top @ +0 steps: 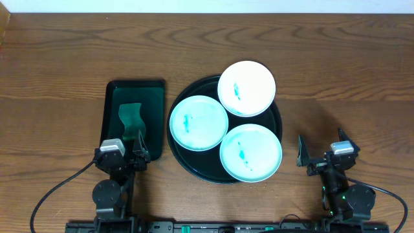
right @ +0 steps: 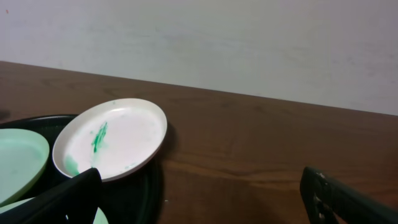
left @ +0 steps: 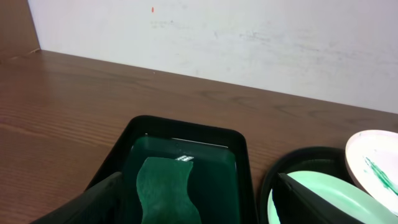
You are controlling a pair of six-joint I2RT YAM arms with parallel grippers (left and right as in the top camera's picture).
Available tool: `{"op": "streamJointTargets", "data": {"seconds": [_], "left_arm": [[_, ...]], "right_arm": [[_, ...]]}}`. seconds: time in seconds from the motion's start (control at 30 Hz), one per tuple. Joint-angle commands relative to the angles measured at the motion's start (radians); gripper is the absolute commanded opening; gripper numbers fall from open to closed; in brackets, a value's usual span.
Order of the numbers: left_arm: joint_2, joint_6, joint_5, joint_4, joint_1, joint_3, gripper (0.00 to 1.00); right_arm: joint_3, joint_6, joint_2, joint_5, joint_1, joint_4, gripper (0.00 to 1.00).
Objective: Clean dirty plates on tray and stack at the side
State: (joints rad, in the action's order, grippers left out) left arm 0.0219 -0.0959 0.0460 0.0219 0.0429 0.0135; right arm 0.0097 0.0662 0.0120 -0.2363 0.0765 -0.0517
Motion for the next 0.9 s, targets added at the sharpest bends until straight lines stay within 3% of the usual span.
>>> {"op": "streamJointTargets", "data": {"seconds": [0.0,0.5,0.67,0.87], "left_arm": [[0.002,0.017,-0.011,0.045,-0.004,-0.010,0.76],[0.059,-0.163,-0.008,0.047,-0.004,0.072,0.76],[0.245,-0.165,-0.008,0.093,-0.004,0.237,0.75],[0.567,-0.164,0.012,0.294,-0.004,0.590,0.76]], "right_arm": [[-0.005,0.010,-0.002,-0.008,-0.007,0.000,0.99],[0.037,-0.043,0.021,-0.111,-0.007,0.014,0.99],[0.134,-0.051,0.134,-0.138,-0.007,0.014,0.99],[0.430,-0.051,0.457,-0.215,-0.007,-0.074,0.99]]}}
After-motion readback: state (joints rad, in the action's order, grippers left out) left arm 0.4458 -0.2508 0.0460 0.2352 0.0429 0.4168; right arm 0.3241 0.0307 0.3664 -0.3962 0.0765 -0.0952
